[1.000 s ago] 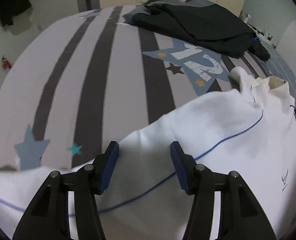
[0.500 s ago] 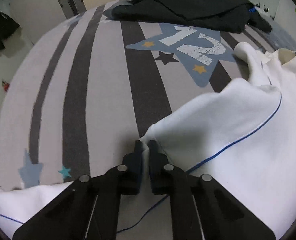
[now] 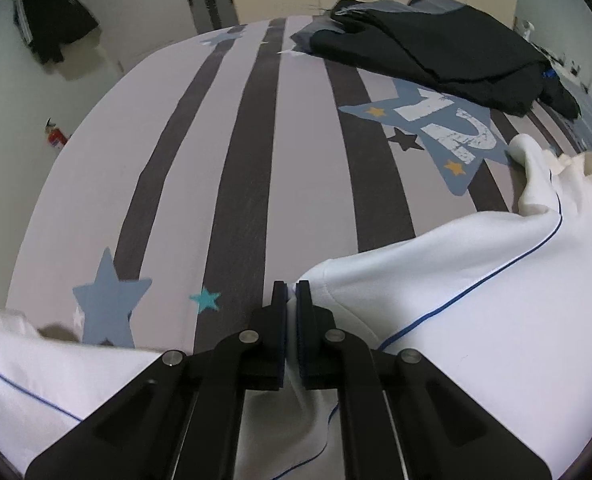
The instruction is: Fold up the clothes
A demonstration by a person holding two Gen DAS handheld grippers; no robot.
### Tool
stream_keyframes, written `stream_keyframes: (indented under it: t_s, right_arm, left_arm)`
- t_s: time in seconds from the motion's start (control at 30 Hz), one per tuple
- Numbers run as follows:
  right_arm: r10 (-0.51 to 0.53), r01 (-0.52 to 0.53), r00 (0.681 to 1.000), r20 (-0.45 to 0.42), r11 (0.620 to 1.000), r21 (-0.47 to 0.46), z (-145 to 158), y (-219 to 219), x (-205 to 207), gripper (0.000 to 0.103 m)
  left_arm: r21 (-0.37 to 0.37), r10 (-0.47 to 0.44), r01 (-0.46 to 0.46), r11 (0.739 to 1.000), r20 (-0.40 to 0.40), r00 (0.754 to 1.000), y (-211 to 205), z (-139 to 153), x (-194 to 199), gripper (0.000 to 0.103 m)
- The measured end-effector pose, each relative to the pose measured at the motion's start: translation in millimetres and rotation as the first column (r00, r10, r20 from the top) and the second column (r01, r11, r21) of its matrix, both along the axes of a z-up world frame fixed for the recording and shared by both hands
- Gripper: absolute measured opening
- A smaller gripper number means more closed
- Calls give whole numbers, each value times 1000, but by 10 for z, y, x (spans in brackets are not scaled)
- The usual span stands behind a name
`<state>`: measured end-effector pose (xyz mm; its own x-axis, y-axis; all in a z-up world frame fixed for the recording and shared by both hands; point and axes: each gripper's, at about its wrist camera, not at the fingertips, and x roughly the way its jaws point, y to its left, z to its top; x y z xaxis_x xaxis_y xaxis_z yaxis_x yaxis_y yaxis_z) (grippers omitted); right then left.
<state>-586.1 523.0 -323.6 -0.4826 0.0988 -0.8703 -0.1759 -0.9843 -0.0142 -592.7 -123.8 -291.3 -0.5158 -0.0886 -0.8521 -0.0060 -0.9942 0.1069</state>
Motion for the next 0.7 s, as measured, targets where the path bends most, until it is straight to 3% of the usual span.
stream_keyframes:
  t_s: [0.13,0.2,0.23,0.27,0.3,0.33,0.37,0.4,0.57,0.7]
  right_arm:
    - [-7,7,1000,2,1000,-10,-43,20,47,5]
    - [10,-10,1000,6,1000,6,-74,-8,23,8]
    - [20,-21,1000,5,1000,14,-73,-28,6,10]
    - [29,-29,1000,2,999,22,-50,-51,-20,17]
    - [35,-35,999,-4,999,31,-14,-70,-39,28]
    - [42,-41,999,-13,998,39,26,-87,-51,34]
    - [50,-49,998,-26,998,43,83,-100,-55,38]
    - [58,-57,997,-41,997,43,154,-111,-52,42]
    - [26,-26,989,-149,1000,2,560,-93,160,53]
    - [22,-24,981,-194,1000,-9,786,-191,407,53]
  left_arm:
    - [6,23,-23,1000,14,1000,-72,-66,-7,4]
    - [-4,31,-31,1000,10,999,-37,-93,-37,14]
    - [-20,35,-35,999,1,999,-10,-77,-49,26]
    - [-18,43,-43,999,-7,999,0,-32,-44,33]
    - [-16,61,-61,998,-16,998,-5,21,-46,34]
    - [-13,80,-80,997,-25,996,-12,74,-49,41]
    - [-10,99,-99,995,-34,995,-19,126,-52,55]
    - [-2,113,-114,994,-42,993,-41,191,-38,59]
    - [49,160,-154,987,-166,973,-179,693,263,61]
    - [6,142,-144,990,-187,972,-333,968,682,61]
